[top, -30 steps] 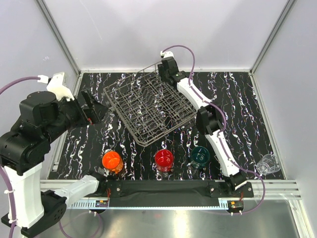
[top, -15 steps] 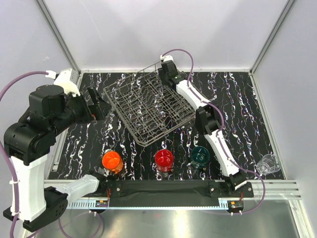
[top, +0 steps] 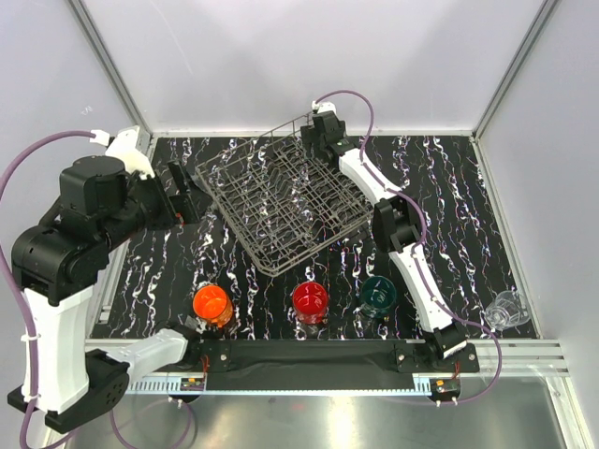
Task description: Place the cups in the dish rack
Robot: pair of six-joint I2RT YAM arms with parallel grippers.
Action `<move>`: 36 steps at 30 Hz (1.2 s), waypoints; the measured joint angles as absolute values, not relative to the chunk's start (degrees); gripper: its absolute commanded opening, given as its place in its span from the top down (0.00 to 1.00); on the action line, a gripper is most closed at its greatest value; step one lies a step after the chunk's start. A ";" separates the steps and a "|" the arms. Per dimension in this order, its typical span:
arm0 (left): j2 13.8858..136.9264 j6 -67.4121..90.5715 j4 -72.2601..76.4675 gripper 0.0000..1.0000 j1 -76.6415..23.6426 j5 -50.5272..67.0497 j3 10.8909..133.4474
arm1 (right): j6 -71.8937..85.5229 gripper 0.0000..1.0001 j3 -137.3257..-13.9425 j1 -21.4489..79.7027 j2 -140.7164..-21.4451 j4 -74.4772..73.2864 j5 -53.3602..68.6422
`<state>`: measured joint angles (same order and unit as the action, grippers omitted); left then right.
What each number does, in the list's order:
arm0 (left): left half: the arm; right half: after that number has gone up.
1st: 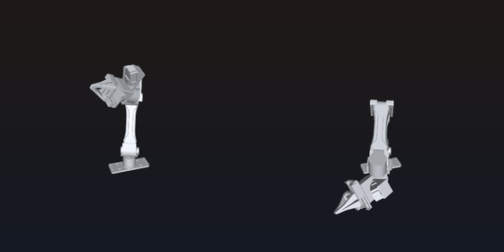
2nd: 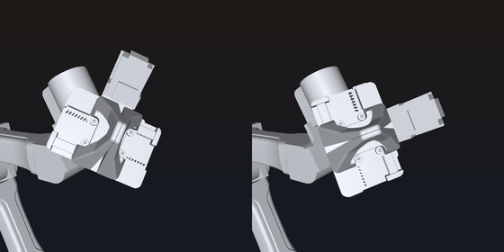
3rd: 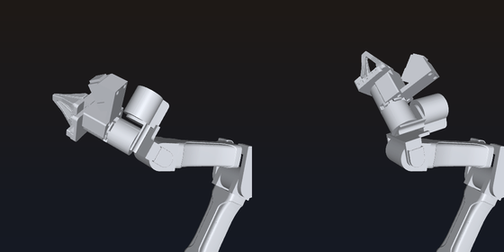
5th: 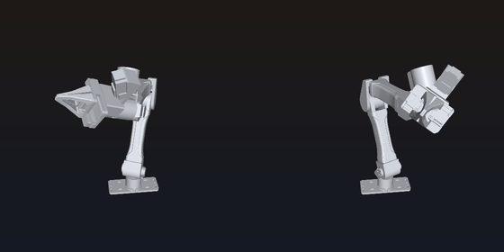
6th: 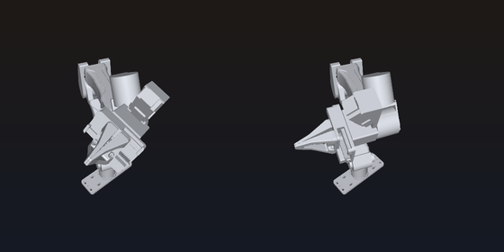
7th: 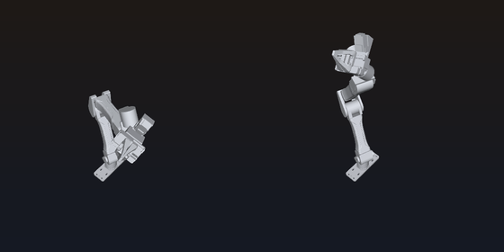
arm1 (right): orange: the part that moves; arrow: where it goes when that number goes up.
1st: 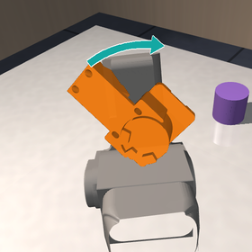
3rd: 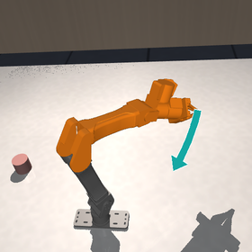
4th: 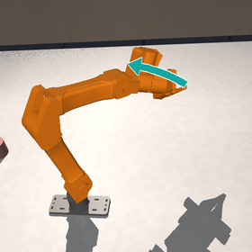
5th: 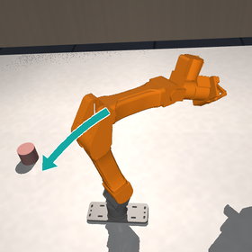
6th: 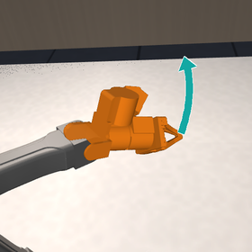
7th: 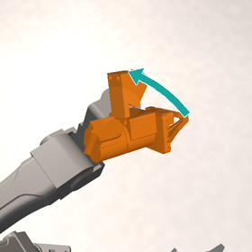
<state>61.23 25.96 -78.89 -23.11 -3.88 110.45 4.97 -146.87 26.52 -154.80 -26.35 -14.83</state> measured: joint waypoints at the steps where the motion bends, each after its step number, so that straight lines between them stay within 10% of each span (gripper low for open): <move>1: 61.41 25.98 -78.85 0.01 -23.11 -3.88 110.52 | 5.37 0.04 -146.87 26.46 -154.80 -26.37 -14.48; 22: 56.55 28.34 -78.91 0.01 -23.09 -3.49 107.39 | 10.09 0.00 -145.47 26.35 -152.81 -27.99 -11.07; 36: 56.84 29.82 -79.07 0.12 -23.07 3.33 100.97 | 13.91 0.00 -127.94 29.34 -129.43 -38.28 -10.07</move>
<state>56.84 29.82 -79.07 -23.07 3.33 100.97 13.91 -127.94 29.34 -129.43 -38.28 -10.07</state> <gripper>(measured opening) 0.936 0.994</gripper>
